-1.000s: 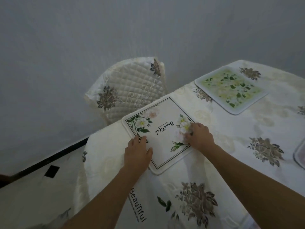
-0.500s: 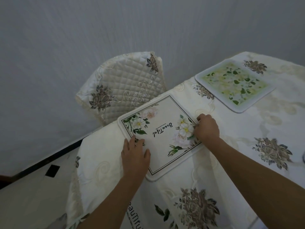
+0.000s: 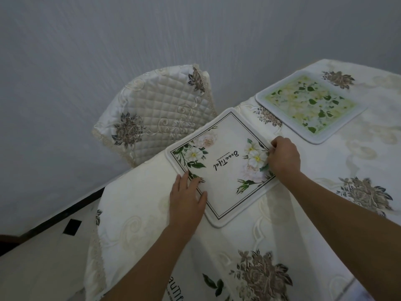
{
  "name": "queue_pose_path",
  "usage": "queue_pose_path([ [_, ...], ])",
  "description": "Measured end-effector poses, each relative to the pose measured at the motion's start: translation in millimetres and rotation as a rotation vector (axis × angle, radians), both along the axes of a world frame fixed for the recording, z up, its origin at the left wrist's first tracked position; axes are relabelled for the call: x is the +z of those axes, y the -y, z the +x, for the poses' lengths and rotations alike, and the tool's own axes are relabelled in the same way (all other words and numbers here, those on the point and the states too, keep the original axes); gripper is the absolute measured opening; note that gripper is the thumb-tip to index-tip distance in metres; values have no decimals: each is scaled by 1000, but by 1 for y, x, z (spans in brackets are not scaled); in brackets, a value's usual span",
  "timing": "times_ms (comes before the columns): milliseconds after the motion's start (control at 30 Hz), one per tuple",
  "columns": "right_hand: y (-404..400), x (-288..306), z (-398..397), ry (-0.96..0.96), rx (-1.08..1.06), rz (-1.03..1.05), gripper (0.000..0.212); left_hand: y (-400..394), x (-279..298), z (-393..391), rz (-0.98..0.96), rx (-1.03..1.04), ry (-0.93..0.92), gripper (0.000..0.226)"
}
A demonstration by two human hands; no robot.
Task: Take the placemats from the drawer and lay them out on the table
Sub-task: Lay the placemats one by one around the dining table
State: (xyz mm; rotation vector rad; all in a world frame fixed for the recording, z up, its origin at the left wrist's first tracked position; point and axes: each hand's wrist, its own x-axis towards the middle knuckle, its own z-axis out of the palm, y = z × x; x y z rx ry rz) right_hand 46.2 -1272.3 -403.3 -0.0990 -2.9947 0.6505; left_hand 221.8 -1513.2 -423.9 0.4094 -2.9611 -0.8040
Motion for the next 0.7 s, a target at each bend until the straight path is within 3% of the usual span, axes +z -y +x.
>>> queue_pose_path([
  [167, 10, -6, 31, 39, 104, 135, 41, 11, -3, 10, -45, -67, 31, 47],
  [333, 28, -9, 85, 107, 208, 156, 41, 16, 6, 29, -45, -139, 48, 42],
  [700, 73, 18, 251, 239, 427, -167, 40, 10, 33, 152, -60, -40, 98, 43],
])
